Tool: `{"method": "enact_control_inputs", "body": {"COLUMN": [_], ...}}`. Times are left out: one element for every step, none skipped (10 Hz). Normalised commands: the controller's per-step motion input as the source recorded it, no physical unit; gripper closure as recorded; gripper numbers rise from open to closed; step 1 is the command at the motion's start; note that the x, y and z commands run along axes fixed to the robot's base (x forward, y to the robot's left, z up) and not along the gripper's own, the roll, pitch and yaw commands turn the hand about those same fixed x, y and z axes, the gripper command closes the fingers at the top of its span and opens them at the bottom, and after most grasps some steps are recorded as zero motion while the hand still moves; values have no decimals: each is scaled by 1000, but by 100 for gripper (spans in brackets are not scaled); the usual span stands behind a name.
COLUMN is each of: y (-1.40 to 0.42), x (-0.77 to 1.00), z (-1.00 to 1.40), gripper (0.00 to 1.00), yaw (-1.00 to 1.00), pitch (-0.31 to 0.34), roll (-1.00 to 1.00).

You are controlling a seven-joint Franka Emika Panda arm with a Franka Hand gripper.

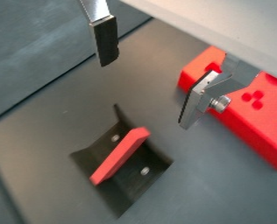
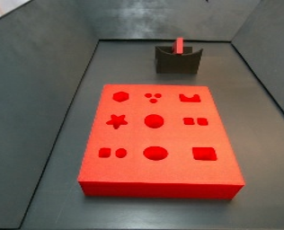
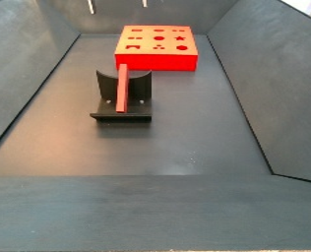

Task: Pick up the double-square object. Move up. Rotate the double-square object. Place the double-square object on the fixture. Regrasp the double-square object. Move to above the board. Insert the double-square object.
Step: Regrasp the double-square object.

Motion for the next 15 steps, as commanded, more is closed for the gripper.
{"method": "enact_control_inputs", "body": {"y": [-20,-19,-23,-22,-27,-28,-30,-33,-38,-38,-43,-45,-31,-29,74], "x": [-14,-3,16,28,40,52,67,78,93,97,100,100,92,85,33], "z": [14,8,-7,-11,-10,-13,-11,-10,-15,-18,-16,-20,-10,-6,-1000], "gripper": [0,0,0,0,0,0,0,0,0,0,0,0,0,0,0], "yaw": [38,39,40,42,44,48,55,65,89,98,120,134,148,156,111], "pitch": [-12,-7,1,8,17,31,56,82,123,138,134,125,111,94,29], "roll": [1000,1000,1000,1000,1000,1000,1000,1000,1000,913,661,473,279,224,198]}}
